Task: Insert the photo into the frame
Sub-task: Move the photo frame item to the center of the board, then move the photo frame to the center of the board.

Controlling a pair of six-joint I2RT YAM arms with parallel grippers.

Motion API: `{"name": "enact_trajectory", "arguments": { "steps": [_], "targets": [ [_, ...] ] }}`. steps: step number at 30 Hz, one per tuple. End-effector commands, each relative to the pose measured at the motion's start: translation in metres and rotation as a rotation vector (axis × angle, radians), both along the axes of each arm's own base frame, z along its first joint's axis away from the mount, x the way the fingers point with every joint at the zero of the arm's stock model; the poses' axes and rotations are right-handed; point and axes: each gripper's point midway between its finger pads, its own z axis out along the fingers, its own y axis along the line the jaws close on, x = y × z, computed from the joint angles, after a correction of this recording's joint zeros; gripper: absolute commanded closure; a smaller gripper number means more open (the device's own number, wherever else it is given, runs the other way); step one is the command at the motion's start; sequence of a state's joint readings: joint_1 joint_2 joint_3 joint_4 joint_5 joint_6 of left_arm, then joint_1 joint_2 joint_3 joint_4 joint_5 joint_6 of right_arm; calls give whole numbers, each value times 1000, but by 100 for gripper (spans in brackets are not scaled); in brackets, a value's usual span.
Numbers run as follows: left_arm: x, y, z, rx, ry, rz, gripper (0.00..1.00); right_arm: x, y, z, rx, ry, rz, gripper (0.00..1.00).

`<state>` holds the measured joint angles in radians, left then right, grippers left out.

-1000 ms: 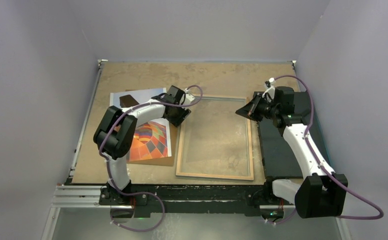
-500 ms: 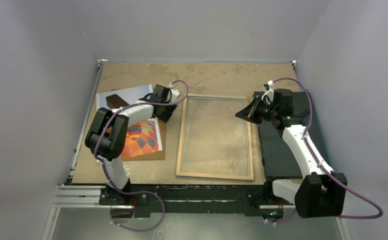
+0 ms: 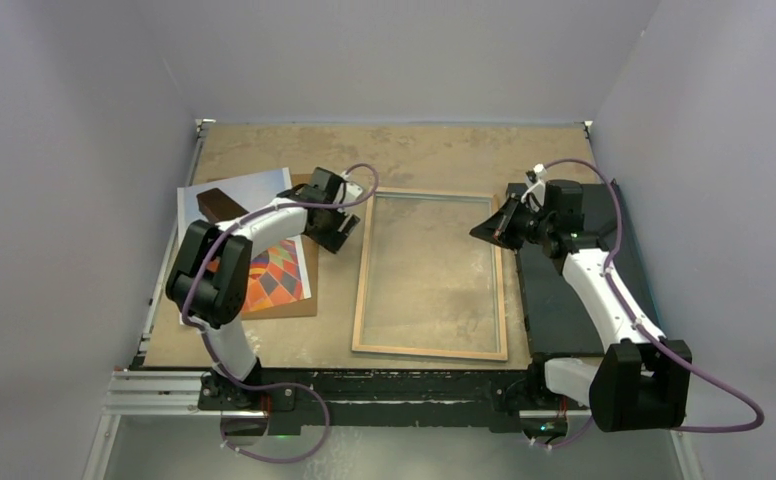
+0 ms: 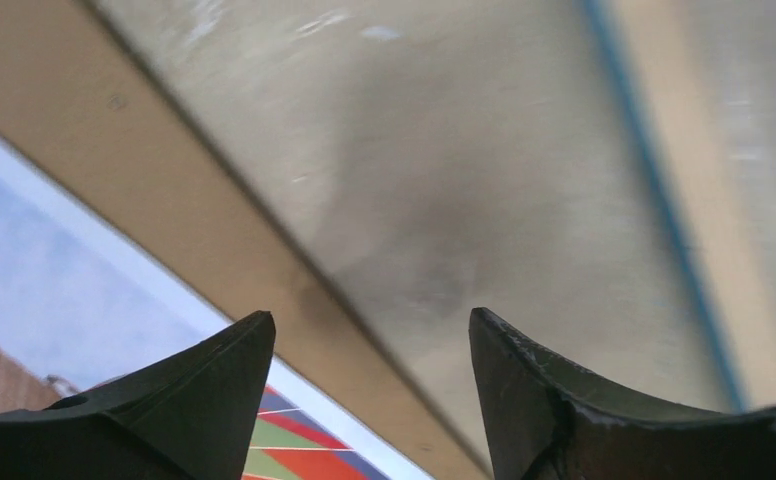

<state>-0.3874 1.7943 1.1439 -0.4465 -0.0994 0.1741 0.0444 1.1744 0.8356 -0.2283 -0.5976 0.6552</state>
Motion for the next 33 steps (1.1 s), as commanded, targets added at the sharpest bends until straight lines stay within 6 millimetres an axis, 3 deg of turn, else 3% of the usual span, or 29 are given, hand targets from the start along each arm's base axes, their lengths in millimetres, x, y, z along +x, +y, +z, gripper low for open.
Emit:
{"name": "enact_trajectory", "arguments": {
  "steps": [1,6,12,20,23,28,33],
  "targets": [
    [-15,-68,38,-188,19,-101,28,10,-1,23,3,-47,-12,100],
    [-21,-102,30,-281,101,-135,29,12,-4,35,-12,-64,-22,100],
    [-16,-106,13,-276,107,-116,37,13,-14,48,-53,-75,-45,100],
    [-15,-104,-9,-251,130,-99,62,15,-14,51,-41,-78,-43,100],
    [-8,-95,-18,-218,126,-66,71,15,-14,48,-36,-73,-42,100],
    [9,-69,-25,-206,108,17,78,19,-12,43,-28,-70,-39,100],
    [21,-53,-13,-243,86,81,80,26,-12,27,-32,-49,-25,100]
  ]
}}
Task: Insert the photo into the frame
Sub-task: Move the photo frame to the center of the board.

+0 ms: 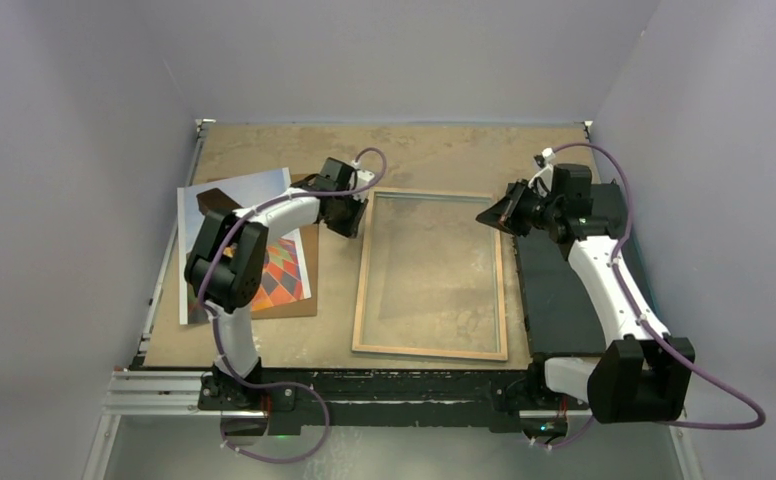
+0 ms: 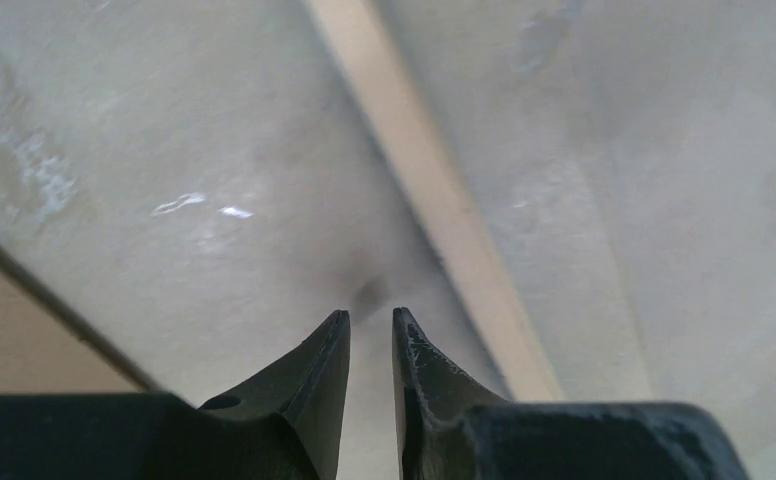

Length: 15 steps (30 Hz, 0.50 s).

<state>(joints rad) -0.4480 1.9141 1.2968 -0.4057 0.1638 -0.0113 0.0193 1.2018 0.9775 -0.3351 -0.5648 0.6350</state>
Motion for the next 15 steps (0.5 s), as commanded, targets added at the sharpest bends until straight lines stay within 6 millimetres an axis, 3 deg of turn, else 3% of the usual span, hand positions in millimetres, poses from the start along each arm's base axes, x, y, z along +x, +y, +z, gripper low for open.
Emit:
{"name": "enact_trajectory", "arguments": {
  "steps": [1,4,7,11,15],
  "targets": [
    [7,38,-13,60,36,98,77,13,0,-5,-2,-30,8,100],
    [-1,25,7,-13,50,65,60,14,-1,-9,1,-29,0,100],
    [-22,6,16,-69,78,13,44,9,0,-11,2,-13,5,100],
    [-41,-14,13,-103,106,-43,35,6,-2,-11,-10,-3,0,100],
    [-48,-20,-1,-93,141,-58,34,4,-3,-10,-16,-4,-4,100]
  ]
}}
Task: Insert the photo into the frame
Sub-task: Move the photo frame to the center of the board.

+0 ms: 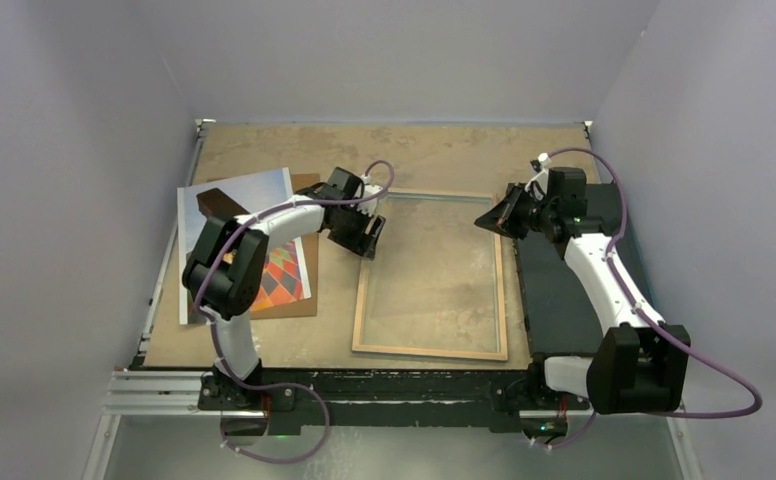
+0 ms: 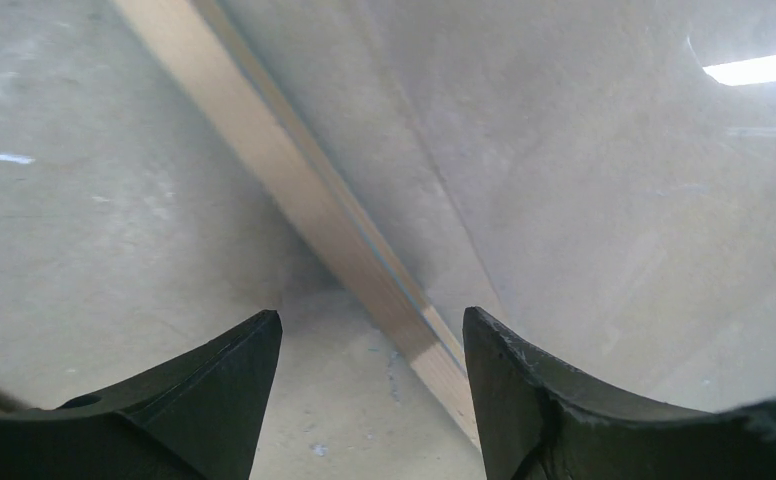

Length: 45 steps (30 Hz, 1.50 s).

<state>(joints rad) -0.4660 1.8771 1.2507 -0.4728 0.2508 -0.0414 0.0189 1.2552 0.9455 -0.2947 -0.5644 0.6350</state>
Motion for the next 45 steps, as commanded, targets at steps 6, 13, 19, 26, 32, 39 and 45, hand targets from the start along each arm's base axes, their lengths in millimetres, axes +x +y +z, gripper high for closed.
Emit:
{"name": "enact_trajectory", "arguments": {
  "steps": [6,13,19,26,32,39,45],
  "targets": [
    [-9,-7,-14,-9,33,-5,42,-2,-3,14,-16,-52,-4,100],
    [-1,12,-29,81,-5,84,76,7,-5,10,-23,-59,-20,100],
    [13,41,-45,145,7,213,99,22,-2,8,5,-60,-25,100],
    [21,57,-53,155,16,336,100,40,7,10,62,-66,-6,100],
    [18,68,-71,163,126,407,100,50,19,17,87,-60,3,100],
    [21,69,-79,138,196,480,100,67,33,18,88,-59,21,100],
    [16,60,-80,75,260,519,100,83,37,23,95,-68,27,100]
  ]
}}
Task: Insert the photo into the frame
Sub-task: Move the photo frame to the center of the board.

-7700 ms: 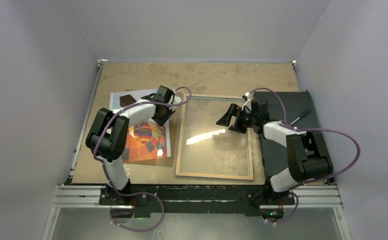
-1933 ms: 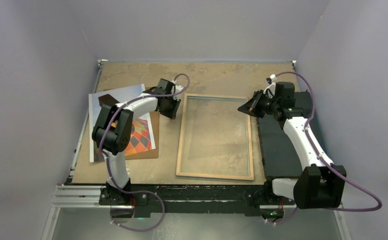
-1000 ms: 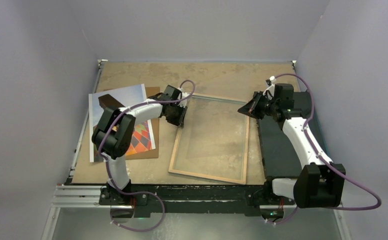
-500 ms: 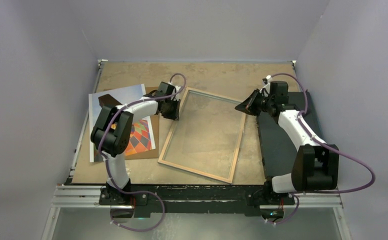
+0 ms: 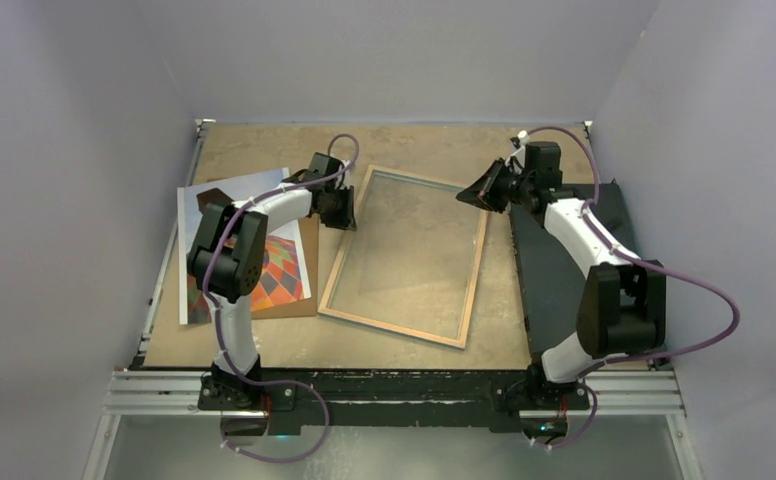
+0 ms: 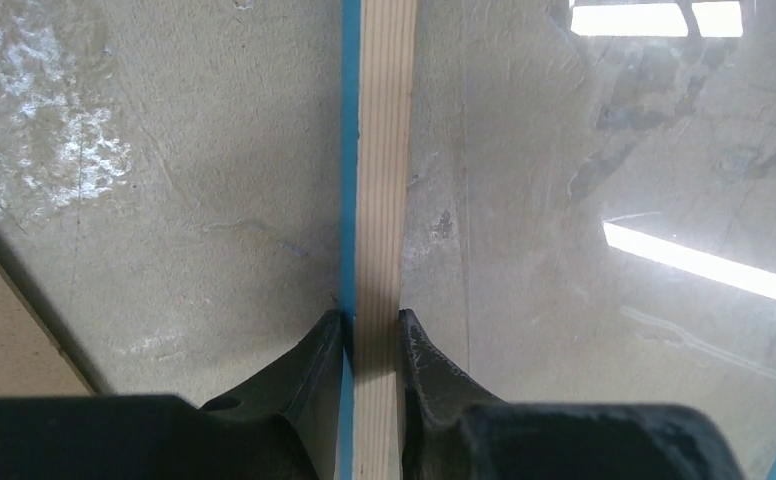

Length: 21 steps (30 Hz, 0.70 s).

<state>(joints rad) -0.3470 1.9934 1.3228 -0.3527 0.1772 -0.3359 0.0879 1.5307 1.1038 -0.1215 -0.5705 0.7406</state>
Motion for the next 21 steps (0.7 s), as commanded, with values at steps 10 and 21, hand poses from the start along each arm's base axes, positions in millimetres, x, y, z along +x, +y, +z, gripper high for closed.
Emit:
{"name": "enact_trajectory", "arguments": {
  "steps": [10,21],
  "targets": [
    [-61,12,-38,-105,281,91,89,25,17,37,29,-67,-8,100],
    [-33,40,11,55,100,-32,42,20,21,52,5,-113,8,100]
  ]
}}
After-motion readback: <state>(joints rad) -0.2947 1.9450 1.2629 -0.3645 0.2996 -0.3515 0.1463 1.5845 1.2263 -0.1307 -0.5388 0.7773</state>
